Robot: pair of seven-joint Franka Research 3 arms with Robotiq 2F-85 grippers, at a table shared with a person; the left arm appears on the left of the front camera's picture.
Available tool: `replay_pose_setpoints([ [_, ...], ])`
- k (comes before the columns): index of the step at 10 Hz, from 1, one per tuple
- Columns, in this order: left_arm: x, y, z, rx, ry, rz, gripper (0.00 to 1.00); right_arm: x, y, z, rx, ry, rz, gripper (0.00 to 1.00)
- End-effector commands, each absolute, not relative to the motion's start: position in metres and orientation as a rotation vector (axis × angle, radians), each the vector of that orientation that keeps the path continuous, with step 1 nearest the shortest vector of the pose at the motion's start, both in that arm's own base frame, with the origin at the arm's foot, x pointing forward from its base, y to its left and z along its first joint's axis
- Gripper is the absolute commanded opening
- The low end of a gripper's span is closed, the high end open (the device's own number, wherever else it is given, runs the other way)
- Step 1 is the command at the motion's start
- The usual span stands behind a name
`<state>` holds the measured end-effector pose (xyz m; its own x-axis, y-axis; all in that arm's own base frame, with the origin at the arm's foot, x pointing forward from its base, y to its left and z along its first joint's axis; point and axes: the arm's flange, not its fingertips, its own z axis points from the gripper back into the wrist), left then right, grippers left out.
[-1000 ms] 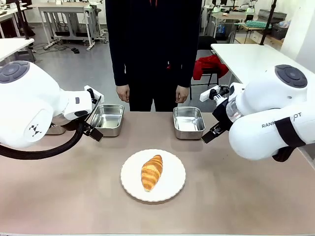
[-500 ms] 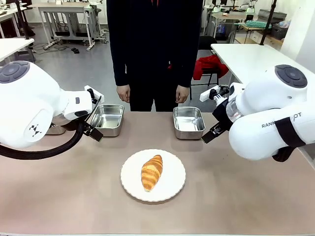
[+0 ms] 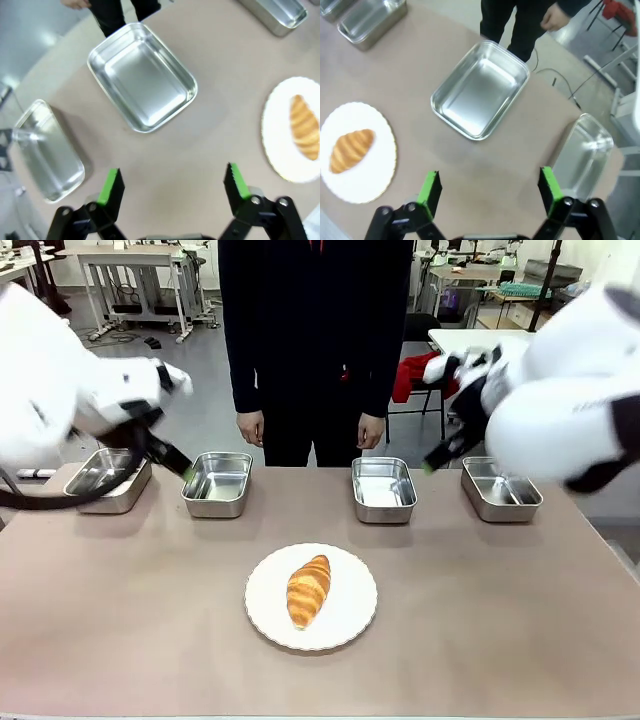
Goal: Place the bread in the container.
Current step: Place the Butter Roll into the Airtight Container indicated by the human.
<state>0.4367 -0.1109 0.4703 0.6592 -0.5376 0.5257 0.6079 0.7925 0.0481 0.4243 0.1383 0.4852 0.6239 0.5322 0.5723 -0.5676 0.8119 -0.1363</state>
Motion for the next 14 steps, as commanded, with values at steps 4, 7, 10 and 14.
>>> replay_pose_setpoints([
  [4,0.466,0.018,0.54,-0.272,-0.461,-0.973,1.0,0.394,0.002,0.545,0.37,-0.675,0.776,1.0],
  [7,0.456,0.029,0.545,-0.207,-0.478,-0.936,1.0,0.389,-0.006,0.553,0.339,-0.706,0.764,1.0],
  [10,0.459,0.035,0.538,-0.179,-0.473,-0.95,1.0,0.389,-0.006,0.553,0.339,-0.706,0.764,1.0],
  [14,0.461,0.126,0.59,-0.379,-0.604,-0.998,1.0,0.381,-0.11,0.604,0.438,-0.843,0.782,1.0],
])
